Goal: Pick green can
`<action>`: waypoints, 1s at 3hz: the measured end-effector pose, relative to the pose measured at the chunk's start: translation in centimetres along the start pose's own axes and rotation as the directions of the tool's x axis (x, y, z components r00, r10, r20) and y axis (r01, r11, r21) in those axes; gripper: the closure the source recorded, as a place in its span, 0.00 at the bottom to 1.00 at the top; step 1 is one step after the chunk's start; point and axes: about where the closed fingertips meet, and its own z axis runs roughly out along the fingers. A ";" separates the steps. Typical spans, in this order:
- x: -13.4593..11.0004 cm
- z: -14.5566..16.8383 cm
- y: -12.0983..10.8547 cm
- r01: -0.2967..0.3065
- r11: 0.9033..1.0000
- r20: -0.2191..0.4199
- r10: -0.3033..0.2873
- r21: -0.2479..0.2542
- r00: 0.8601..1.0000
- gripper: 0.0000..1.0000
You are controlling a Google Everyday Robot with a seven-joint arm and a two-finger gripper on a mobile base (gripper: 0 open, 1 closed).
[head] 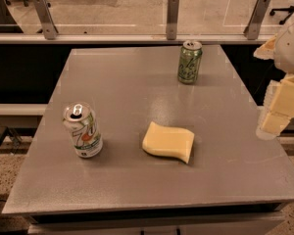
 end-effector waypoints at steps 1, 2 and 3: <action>0.0 0.0 0.0 0.000 1.000 0.000 0.000 0.000 1.000 0.00; -0.4 0.0 -0.5 -0.013 1.000 0.023 0.013 0.002 1.000 0.00; -1.7 0.8 -2.5 -0.050 0.999 0.103 0.051 -0.011 0.993 0.00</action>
Offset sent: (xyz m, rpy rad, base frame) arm 0.0129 0.0047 -0.0015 0.0574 0.0103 -0.0151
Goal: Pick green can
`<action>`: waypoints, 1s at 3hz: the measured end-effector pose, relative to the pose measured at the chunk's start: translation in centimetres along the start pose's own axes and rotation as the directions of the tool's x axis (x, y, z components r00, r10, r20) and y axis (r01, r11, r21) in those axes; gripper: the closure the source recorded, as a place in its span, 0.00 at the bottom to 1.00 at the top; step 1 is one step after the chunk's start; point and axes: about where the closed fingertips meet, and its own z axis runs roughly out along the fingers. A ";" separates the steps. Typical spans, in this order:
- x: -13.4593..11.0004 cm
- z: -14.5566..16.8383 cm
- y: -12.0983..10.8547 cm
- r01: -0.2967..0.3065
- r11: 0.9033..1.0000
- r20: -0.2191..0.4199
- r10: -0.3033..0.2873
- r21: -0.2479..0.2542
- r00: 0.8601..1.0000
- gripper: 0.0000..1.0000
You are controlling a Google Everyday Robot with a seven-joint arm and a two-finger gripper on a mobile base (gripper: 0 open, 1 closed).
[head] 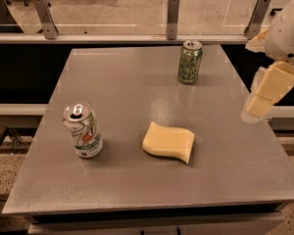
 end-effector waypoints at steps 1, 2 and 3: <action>-1.7 1.8 -3.7 -0.056 0.998 0.099 0.053 0.019 0.994 0.00; -2.5 3.1 -6.4 -0.090 0.994 0.152 0.081 0.054 0.985 0.00; -2.9 5.3 -9.3 -0.154 0.983 0.181 0.135 0.097 0.974 0.00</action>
Offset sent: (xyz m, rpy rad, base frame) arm 0.1135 0.0101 -0.0095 0.2099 -0.1364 -0.1057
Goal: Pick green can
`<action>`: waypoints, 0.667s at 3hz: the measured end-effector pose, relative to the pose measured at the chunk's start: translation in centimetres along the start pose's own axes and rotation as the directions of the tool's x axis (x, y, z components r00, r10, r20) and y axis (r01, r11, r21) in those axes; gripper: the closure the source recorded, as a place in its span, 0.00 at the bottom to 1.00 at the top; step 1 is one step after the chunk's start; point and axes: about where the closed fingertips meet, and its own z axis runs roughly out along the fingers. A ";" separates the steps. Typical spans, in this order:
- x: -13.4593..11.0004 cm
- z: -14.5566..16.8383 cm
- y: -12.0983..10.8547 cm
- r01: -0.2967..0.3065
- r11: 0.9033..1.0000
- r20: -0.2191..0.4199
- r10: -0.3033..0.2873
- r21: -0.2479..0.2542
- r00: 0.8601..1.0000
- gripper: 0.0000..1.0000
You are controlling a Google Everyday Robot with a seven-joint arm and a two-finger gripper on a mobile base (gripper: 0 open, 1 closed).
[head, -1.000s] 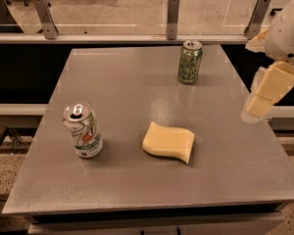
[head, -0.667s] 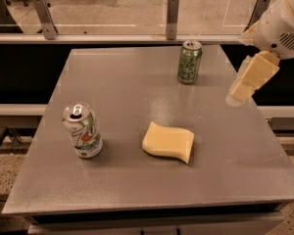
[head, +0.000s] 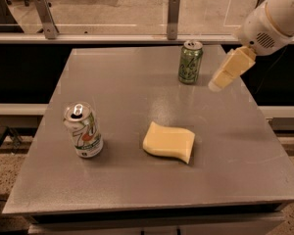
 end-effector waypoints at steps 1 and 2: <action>-0.8 2.8 -3.4 -0.068 0.996 0.015 0.067 0.054 0.998 0.00; -1.7 4.7 -5.5 -0.109 0.992 0.015 0.108 0.071 0.994 0.00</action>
Offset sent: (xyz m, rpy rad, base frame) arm 0.1066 0.0068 -0.0184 0.0514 -0.0298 -0.1810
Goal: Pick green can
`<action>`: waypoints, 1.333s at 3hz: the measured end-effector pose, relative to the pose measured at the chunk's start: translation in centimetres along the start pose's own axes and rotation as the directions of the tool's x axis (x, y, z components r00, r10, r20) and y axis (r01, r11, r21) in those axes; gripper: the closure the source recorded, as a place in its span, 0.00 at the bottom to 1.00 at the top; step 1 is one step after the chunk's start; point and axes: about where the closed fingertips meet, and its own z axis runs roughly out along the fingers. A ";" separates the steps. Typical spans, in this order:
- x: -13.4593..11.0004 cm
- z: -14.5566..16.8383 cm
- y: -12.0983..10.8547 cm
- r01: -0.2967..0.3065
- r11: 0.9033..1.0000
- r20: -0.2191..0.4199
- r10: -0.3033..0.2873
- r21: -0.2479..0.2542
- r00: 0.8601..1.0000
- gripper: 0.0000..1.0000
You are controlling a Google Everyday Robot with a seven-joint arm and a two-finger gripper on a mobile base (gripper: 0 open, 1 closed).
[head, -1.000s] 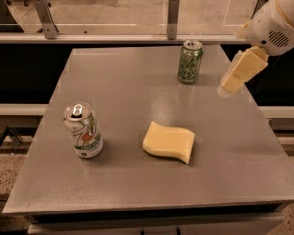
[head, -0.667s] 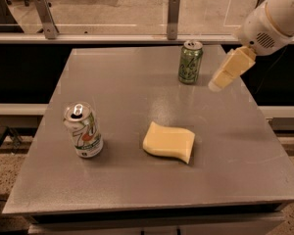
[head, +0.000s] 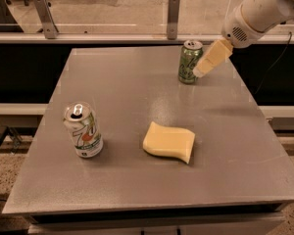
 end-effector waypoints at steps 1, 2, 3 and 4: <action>-1.3 1.9 -1.0 -0.019 1.000 -0.007 0.019 0.000 1.000 0.00; -2.2 4.5 -1.6 -0.039 0.999 -0.021 0.039 -0.012 0.999 0.00; -2.4 5.8 -1.7 -0.049 0.998 -0.028 0.048 -0.026 0.998 0.00; -2.8 6.8 -1.6 -0.047 0.997 -0.032 0.045 -0.067 0.998 0.25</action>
Offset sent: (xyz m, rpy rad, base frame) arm 0.0601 0.0257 -0.0247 0.0116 0.0390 -0.0454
